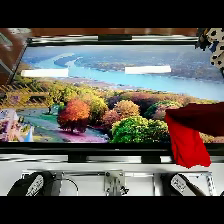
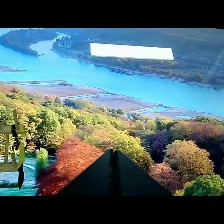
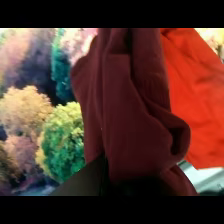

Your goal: Fold the shirts.

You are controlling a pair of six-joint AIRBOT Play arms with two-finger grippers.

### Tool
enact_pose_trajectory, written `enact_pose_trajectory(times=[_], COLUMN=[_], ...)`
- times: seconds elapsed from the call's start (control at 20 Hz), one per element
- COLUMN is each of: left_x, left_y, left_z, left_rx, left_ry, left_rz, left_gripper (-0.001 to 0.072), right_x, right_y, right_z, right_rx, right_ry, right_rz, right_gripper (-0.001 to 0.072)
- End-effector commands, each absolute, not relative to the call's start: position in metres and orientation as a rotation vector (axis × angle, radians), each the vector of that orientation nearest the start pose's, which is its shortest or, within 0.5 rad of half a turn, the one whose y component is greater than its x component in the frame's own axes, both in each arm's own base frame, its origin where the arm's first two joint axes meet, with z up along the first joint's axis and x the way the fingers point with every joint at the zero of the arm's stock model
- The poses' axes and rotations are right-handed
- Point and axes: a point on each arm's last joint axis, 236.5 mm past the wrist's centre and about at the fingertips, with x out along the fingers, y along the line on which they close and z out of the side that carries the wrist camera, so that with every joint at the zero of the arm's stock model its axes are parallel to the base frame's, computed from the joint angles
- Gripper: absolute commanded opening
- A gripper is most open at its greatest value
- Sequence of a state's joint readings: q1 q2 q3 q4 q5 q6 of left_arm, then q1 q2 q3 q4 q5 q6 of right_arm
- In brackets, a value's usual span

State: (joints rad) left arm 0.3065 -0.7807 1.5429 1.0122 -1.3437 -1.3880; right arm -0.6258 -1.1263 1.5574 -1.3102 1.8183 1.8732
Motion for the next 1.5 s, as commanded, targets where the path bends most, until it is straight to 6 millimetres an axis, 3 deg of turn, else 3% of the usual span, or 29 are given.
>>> enact_pose_trajectory(times=[0.0, 0.15, 0.45, 0.55, 0.65, 0.7, 0.8, 0.85, 0.95, 1.05, 1.15, 1.25, 1.35, 1.45], left_x=[0.301, 0.301, 0.301, 0.301, 0.301, 0.301, 0.301, 0.301, 0.301, 0.302, 0.306, 0.319, 0.343, 0.373], left_y=[-0.033, -0.033, -0.033, -0.033, -0.033, -0.033, -0.033, -0.033, -0.033, -0.033, -0.032, -0.032, -0.028, -0.031], left_z=[0.345, 0.345, 0.345, 0.345, 0.345, 0.345, 0.345, 0.345, 0.345, 0.344, 0.34, 0.328, 0.299, 0.243], left_rx=[-0.167, -0.167, -0.169, -0.169, -0.169, -0.169, -0.169, -0.169, -0.169, -0.171, -0.174, -0.144, -0.129, -0.063], left_ry=[0.487, 0.487, 0.487, 0.487, 0.487, 0.487, 0.487, 0.487, 0.488, 0.49, 0.503, 0.534, 0.622, 0.793], left_rz=[-0.244, -0.244, -0.246, -0.246, -0.246, -0.246, -0.246, -0.246, -0.246, -0.246, -0.249, -0.267, -0.265, -0.248], left_gripper=[0.003, 0.003, 0.003, 0.0031, 0.003, 0.003, 0.003, 0.003, 0.003, 0.003, 0.003, 0.0029, 0.0028, 0.0027], right_x=[0.223, 0.18, 0.156, 0.139, 0.128, 0.124, 0.119, 0.12, 0.124, 0.133, 0.162, 0.206, 0.265, 0.318], right_y=[-0.123, -0.124, -0.093, -0.089, -0.099, -0.109, -0.121, -0.121, -0.122, -0.137, -0.16, -0.167, -0.139, -0.091], right_z=[0.132, 0.099, 0.019, 0.001, -0.004, -0.004, 0.0, 0.004, 0.024, 0.064, 0.121, 0.179, 0.224, 0.248], right_rx=[0.774, 0.74, 0.859, 0.852, 0.81, 0.781, 0.728, 0.703, 0.654, 0.566, 0.457, 0.37, 0.412, 0.453], right_ry=[1.36, 1.439, 1.489, 1.558, 1.573, 1.563, 1.56, 1.567, 1.578, 1.517, 1.332, 1.111, 0.903, 0.774], right_rz=[-0.589, -0.705, -0.733, -0.758, -0.822, -0.866, -0.9, -0.87, -0.804, -0.779, -0.748, -0.639, -0.422, -0.187], right_gripper=[0.0071, 0.0071, 0.0072, 0.0072, 0.0076, 0.0125, 0.0525, 0.0569, 0.0569, 0.0569, 0.0568, 0.0568, 0.0569, 0.0569])
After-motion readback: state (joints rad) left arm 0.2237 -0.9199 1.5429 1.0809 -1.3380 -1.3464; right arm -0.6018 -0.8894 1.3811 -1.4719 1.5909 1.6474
